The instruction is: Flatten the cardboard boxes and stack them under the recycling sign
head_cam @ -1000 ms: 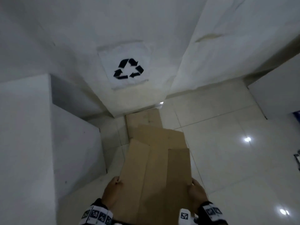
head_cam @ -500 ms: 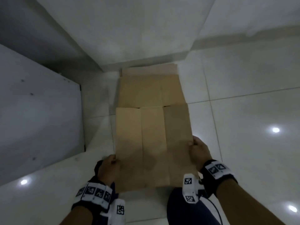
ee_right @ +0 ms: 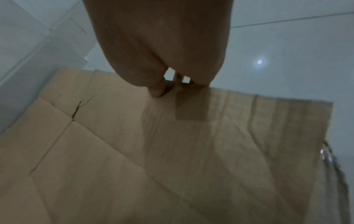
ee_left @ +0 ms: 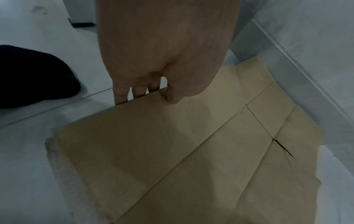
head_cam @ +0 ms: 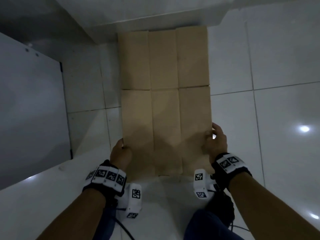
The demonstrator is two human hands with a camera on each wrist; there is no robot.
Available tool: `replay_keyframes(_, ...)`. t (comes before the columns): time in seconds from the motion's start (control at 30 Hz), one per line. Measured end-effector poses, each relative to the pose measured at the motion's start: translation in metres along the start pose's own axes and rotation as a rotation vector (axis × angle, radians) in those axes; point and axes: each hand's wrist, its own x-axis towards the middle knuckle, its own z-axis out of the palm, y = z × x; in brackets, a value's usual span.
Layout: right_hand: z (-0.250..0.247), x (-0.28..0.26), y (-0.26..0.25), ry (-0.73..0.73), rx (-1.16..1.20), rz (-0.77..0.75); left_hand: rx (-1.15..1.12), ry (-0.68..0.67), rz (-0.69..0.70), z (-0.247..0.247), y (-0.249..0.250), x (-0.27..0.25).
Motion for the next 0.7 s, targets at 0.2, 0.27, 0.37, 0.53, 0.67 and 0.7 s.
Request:
replay_keyframes(0.2, -0.037, -0.017, -0.022, -0.167, -0.189, 0.032, 0.116, -0.176, -0.029, -0.021, 0.019, -0.028)
replay_keyframes(0.27, -0.054, -0.039, -0.036, -0.197, -0.235, 0.032, 0.136, -0.203, -0.001, -0.039, 0.032, -0.049)
replay_keyframes(0.37, -0.084, -0.089, -0.060, -0.219, -0.252, 0.043, 0.152, -0.229, 0.066, -0.073, 0.052, -0.088)
replay_keyframes(0.53, -0.141, -0.200, -0.106, -0.210, -0.212, 0.073, 0.165, -0.232, 0.169, -0.141, 0.086, -0.178)
replay_keyframes(0.67, -0.186, -0.299, -0.144, -0.184, -0.150, 0.110, 0.159, -0.308, 0.210, -0.201, 0.099, -0.268)
replay_keyframes(0.7, -0.193, -0.319, -0.147, -0.176, -0.137, 0.116, 0.152, -0.326, 0.219, -0.210, 0.097, -0.285)
